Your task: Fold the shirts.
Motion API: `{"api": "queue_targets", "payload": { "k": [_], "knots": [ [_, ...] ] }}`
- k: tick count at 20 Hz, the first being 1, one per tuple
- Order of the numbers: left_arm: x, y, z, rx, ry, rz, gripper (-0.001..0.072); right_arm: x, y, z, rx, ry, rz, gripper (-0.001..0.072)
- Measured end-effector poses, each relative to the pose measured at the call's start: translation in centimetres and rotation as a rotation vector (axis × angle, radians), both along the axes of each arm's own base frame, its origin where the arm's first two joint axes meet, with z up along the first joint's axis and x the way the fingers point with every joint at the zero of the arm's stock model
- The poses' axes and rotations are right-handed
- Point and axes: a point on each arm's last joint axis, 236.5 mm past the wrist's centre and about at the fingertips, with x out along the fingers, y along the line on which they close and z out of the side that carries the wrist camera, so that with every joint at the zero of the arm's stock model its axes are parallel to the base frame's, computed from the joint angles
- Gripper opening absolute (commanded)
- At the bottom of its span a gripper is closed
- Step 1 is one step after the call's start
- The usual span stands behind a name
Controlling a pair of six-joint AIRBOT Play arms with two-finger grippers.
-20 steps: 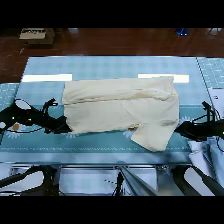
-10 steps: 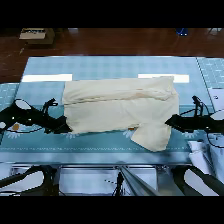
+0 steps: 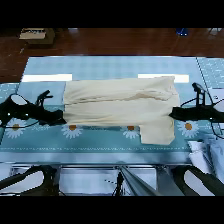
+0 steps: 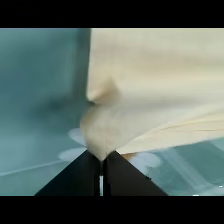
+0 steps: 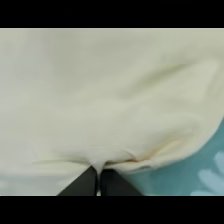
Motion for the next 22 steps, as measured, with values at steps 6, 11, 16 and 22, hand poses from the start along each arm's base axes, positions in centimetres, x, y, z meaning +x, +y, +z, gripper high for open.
{"api": "queue_targets", "payload": {
  "k": [6,11,16,22],
  "knots": [
    [7.3,-1.4,9.1,-0.065,-0.274,0.01,0.0018,6.4,-0.3,9.1,0.01,-0.278,-0.038,0.0028],
    [11.5,-2.0,10.7,-0.094,-0.365,0.061,0.0018,11.5,-0.2,8.2,0.065,-0.34,-0.124,0.0028],
    [15.0,-1.5,9.2,-0.097,-0.368,0.099,0.0018,18.2,0.1,7.0,0.062,-0.412,-0.178,0.0028],
    [18.8,-0.4,5.7,-0.076,-0.361,0.156,0.0031,23.1,-0.7,3.7,0.046,-0.415,-0.224,0.003]
  ]
}}
